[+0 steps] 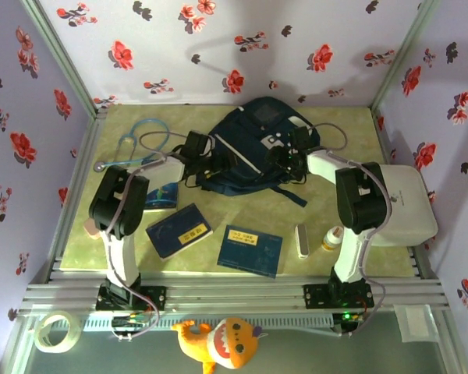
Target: Pack the student bag
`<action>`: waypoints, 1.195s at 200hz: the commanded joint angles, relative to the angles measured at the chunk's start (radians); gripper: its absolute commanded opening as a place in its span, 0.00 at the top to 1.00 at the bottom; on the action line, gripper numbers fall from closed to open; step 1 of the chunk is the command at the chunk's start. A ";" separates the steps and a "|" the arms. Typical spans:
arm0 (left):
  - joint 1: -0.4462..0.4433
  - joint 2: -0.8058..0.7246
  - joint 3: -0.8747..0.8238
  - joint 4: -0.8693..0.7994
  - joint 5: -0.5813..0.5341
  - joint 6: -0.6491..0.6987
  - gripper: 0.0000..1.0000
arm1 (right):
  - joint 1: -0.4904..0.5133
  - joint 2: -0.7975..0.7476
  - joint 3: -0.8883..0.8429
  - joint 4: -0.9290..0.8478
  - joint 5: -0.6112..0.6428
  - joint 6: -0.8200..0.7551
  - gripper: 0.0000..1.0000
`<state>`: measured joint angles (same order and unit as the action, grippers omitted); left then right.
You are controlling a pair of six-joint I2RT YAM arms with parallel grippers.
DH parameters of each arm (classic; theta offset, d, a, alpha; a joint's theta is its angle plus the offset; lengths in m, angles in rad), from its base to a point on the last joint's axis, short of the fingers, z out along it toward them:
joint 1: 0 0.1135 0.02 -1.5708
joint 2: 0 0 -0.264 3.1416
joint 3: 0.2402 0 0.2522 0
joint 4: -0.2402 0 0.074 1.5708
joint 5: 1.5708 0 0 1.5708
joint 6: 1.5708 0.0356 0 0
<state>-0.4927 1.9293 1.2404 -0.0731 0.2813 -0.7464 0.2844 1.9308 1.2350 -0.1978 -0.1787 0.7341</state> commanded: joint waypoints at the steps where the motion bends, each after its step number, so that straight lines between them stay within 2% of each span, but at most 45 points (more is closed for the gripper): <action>1: 0.031 -0.063 -0.058 -0.154 -0.084 0.041 0.11 | 0.011 0.037 0.045 0.046 -0.064 0.021 0.09; 24: 0.030 -0.108 -0.015 -0.197 -0.087 0.114 0.11 | 0.000 -0.012 0.084 -0.028 -0.006 -0.023 0.09; 46: 0.022 -0.161 0.011 -0.225 -0.097 0.186 0.10 | -0.021 -0.092 0.050 -0.052 0.020 -0.024 0.08; 90: -0.020 -0.275 -0.017 -0.233 -0.165 0.249 0.06 | -0.094 -0.285 -0.202 0.055 0.014 0.110 0.09; 101: -0.031 -0.294 -0.026 -0.240 -0.165 0.254 0.01 | -0.106 -0.301 -0.243 0.100 -0.026 0.149 0.10; 131: -0.060 -0.331 -0.058 -0.258 -0.166 0.258 0.00 | -0.101 -0.254 -0.276 0.176 -0.154 0.255 0.13; 160: -0.086 -0.346 -0.082 -0.258 -0.172 0.245 0.01 | -0.082 -0.218 -0.304 0.256 -0.182 0.305 0.16; 186: -0.099 -0.352 -0.091 -0.248 -0.181 0.231 0.00 | -0.058 -0.162 -0.275 0.259 -0.191 0.299 0.27; 217: -0.103 -0.339 -0.046 -0.282 -0.179 0.289 0.00 | -0.044 -0.102 -0.247 0.299 -0.208 0.309 0.36; 239: -0.103 -0.334 -0.034 -0.268 -0.180 0.269 0.00 | -0.043 -0.094 -0.238 0.314 -0.219 0.310 0.43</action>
<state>-0.5873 1.6073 1.1660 -0.3305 0.1196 -0.4973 0.2371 1.8248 0.9596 0.0635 -0.3714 1.0298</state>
